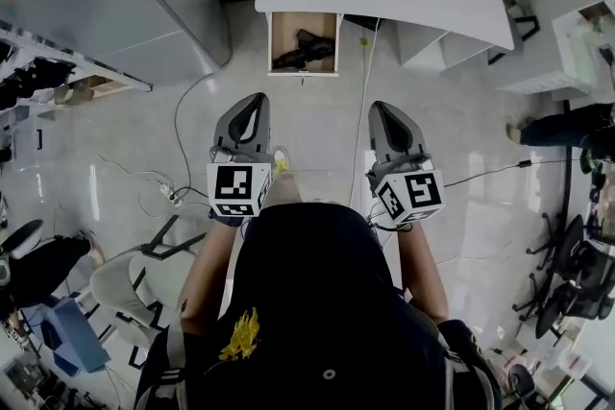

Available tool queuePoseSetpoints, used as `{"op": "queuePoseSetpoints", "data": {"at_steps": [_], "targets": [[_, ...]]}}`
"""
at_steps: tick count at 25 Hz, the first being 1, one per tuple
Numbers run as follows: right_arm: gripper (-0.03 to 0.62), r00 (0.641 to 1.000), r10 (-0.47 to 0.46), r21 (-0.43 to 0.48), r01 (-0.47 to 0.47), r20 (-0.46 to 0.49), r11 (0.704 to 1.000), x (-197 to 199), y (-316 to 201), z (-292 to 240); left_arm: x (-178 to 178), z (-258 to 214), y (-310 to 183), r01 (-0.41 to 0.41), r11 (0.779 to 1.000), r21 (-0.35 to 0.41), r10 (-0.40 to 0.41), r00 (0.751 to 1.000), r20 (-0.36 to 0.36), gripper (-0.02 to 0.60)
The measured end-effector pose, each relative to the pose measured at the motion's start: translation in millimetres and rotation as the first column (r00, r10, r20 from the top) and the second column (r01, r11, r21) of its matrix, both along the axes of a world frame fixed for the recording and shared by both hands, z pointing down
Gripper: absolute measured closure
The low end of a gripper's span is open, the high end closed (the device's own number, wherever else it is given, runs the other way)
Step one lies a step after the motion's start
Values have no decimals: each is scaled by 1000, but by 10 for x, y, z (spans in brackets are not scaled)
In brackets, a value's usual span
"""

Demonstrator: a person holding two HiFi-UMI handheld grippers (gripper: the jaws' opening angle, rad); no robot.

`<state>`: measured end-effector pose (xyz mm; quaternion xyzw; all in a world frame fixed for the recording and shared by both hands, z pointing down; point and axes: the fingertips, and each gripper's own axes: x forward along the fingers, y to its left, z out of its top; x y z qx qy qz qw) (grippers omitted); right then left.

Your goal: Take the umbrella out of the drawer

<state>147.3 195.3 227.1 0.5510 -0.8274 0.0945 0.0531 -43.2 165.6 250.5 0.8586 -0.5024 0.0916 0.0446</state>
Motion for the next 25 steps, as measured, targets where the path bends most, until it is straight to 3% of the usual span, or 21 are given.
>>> {"op": "queuePoseSetpoints", "data": {"at_steps": [12, 25], "targets": [[566, 998, 8, -29, -9, -64, 1000, -643, -824, 51, -629, 162, -856, -21, 1000, -21, 20, 999, -32, 563], [566, 995, 44, -72, -51, -88, 996, -924, -1126, 151, -873, 286, -1265, -52, 998, -28, 50, 996, -68, 563]]}}
